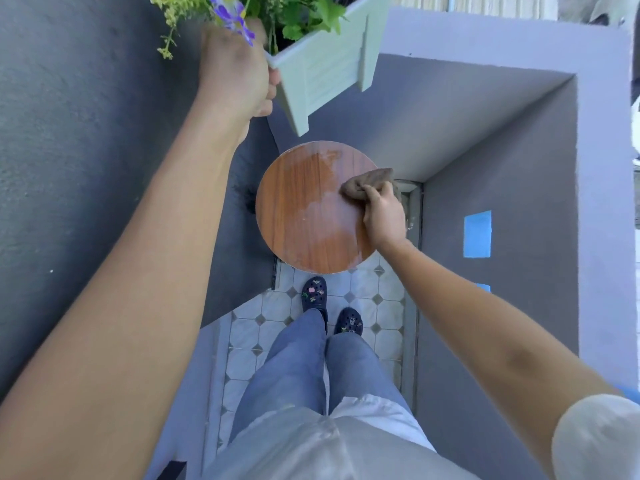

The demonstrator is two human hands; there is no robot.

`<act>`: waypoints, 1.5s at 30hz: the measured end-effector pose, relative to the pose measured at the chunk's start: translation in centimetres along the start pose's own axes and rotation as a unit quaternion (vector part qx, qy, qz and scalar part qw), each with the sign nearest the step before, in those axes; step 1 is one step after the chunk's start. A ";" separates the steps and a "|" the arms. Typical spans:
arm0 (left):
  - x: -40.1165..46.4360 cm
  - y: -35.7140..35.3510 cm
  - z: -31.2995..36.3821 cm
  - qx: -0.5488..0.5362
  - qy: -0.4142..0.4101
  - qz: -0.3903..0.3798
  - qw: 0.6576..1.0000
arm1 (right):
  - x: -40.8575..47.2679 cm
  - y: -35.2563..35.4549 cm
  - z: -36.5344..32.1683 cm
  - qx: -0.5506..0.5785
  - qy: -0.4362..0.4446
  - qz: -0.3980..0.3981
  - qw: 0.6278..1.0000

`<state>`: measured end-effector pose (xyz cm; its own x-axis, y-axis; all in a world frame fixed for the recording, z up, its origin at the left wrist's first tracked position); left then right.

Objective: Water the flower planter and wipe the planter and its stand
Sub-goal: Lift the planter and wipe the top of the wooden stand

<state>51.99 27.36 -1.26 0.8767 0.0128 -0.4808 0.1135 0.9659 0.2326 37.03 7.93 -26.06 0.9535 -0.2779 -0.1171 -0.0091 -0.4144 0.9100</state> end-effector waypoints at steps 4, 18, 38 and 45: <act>-0.4 -0.3 0.5 -0.006 0.000 0.002 1.000 | -2.5 -3.9 -6.6 0.028 0.084 -0.038 0.995; -0.6 -0.5 -0.3 -0.036 0.013 -0.011 0.999 | -7.6 -3.2 -1.7 -0.065 0.198 -0.102 0.973; 0.3 0.3 -0.7 -0.030 0.008 -0.006 0.999 | -3.5 -2.7 -3.6 -0.049 0.206 -0.153 0.965; 0.3 0.3 -0.5 -0.027 0.004 -0.006 1.000 | 3.9 0.8 -0.2 -0.010 0.005 -0.038 0.999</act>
<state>52.07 27.76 -1.81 0.8716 0.0038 -0.4902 0.0973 0.9787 0.1806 40.79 6.65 -25.68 0.9541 -0.2369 -0.1829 0.0700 -0.4175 0.9060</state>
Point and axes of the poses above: each hand's wrist, its own x-axis towards the middle knuckle, its own y-axis out of the back of the hand, z = x × y, the point moved 8 cm from there along x, towards the middle knuckle, and after that the axes turned 7 degrees about y, right-handed, at the moved point
